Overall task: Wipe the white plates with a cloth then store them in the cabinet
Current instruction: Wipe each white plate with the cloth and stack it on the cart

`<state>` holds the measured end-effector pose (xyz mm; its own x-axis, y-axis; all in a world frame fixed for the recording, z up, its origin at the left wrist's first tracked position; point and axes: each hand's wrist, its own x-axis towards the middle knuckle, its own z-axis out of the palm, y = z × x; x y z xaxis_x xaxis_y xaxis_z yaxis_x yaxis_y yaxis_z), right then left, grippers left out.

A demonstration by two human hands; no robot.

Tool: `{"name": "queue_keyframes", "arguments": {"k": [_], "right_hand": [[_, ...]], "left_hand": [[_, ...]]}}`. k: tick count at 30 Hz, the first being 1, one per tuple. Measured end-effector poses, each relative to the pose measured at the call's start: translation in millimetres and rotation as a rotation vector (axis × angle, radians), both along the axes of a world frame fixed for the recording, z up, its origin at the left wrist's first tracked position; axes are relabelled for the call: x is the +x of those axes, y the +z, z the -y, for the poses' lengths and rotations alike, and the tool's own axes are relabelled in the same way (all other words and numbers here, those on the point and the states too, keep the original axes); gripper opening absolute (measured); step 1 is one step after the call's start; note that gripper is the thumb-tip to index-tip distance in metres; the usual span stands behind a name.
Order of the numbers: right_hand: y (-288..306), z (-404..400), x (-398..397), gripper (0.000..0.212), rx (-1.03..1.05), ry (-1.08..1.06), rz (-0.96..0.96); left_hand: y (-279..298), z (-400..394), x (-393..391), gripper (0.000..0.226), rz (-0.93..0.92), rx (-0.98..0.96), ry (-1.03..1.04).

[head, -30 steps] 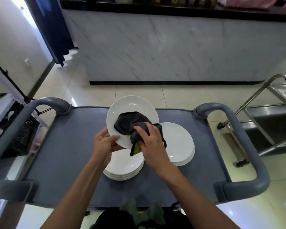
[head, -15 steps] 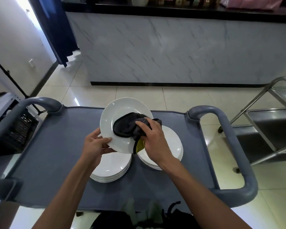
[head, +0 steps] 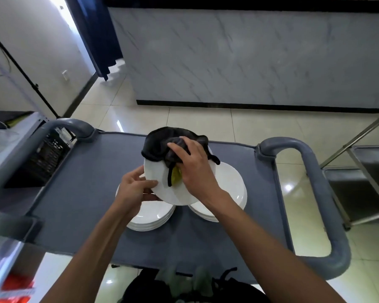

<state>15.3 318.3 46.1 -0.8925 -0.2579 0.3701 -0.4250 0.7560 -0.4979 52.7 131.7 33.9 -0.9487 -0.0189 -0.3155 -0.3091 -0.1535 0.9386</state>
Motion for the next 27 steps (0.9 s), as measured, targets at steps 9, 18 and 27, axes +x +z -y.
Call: {"name": "queue_keyframes", "arguments": {"k": [9,18,27], "right_hand": [[-38,-15,46,0.072,-0.060,0.074,0.104],[-32,-28,48,0.058,-0.153,0.042,0.098],[-6,-33,11,0.048,-0.117,-0.072,-0.032]], "left_hand": [[1,0,4,0.044,-0.017,0.019,0.162],[-4,-9,7,0.043,0.006,-0.030,0.052],[-9,-25,16,0.050,-0.035,-0.065,-0.089]]}}
